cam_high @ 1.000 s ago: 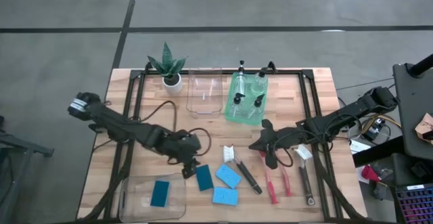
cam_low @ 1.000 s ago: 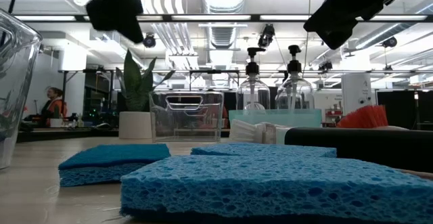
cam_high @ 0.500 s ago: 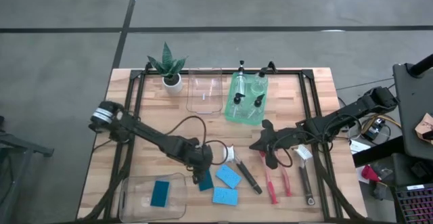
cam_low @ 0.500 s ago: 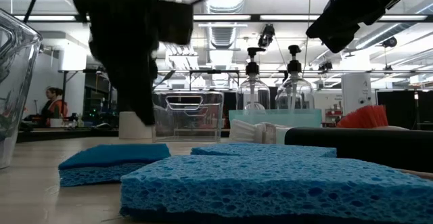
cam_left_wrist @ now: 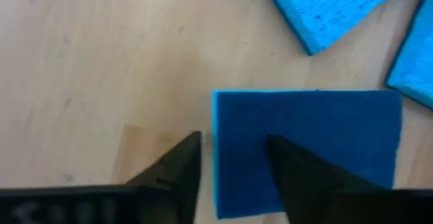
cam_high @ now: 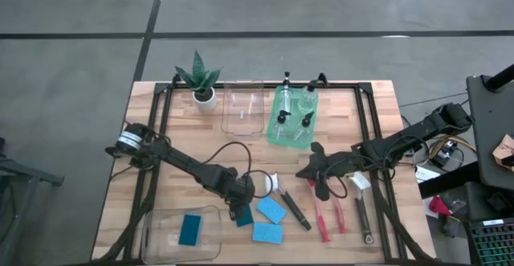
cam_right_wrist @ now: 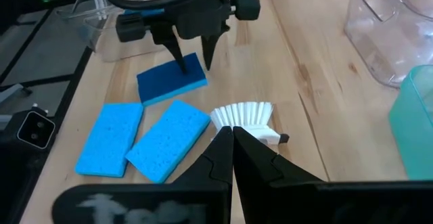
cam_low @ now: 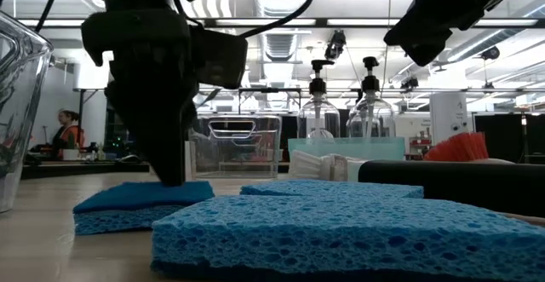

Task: Pick & Place Kitchen Sink Supplies
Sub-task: Put the blue sponge into the bottom transparent bin

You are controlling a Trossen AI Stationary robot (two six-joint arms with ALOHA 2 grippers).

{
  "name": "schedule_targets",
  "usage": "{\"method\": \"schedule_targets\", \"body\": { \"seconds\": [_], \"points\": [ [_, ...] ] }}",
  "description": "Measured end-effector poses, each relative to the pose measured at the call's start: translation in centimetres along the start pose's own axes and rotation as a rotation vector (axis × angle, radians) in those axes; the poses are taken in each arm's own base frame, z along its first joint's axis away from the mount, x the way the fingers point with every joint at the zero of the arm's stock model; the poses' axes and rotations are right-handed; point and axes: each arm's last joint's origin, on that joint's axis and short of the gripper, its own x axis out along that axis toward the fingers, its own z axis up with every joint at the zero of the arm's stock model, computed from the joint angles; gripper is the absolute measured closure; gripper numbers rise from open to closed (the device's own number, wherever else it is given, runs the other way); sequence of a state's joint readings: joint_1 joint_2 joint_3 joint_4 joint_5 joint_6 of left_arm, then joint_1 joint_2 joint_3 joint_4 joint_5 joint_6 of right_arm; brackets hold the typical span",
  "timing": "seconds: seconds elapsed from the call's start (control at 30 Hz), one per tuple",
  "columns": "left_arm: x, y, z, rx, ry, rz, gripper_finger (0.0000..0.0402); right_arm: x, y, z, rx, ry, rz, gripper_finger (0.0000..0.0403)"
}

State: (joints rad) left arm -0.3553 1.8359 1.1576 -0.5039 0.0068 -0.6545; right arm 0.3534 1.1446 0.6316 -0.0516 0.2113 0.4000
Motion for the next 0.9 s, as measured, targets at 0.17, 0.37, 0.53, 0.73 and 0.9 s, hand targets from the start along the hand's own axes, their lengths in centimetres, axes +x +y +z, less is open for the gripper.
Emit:
{"method": "schedule_targets", "body": {
  "seconds": [0.17,0.37,0.53,0.73,0.9],
  "points": [
    [0.1,-0.2,0.2,0.017,-0.02,-0.019,0.0351,0.0,0.0,0.0,-0.003,-0.003,0.001,0.0394],
    [0.2,-0.5,0.6,0.068,-0.056,-0.048,0.0397,0.0,0.0,0.0,-0.004,-0.002,0.001,0.0394],
    [-0.3,-0.6,0.7,0.105,-0.073,-0.058,0.0401,0.1,-0.1,-0.2,-0.002,0.001,-0.001,0.0394],
    [-1.8,-0.9,1.1,0.133,-0.078,-0.065,0.0401,0.0,-0.1,-0.2,-0.001,0.001,-0.001,0.0394],
    [-4.6,-1.3,1.8,0.152,-0.134,-0.063,0.0401,0.0,-0.1,-0.2,0.0,0.002,-0.001,0.0394]
  ]
}}
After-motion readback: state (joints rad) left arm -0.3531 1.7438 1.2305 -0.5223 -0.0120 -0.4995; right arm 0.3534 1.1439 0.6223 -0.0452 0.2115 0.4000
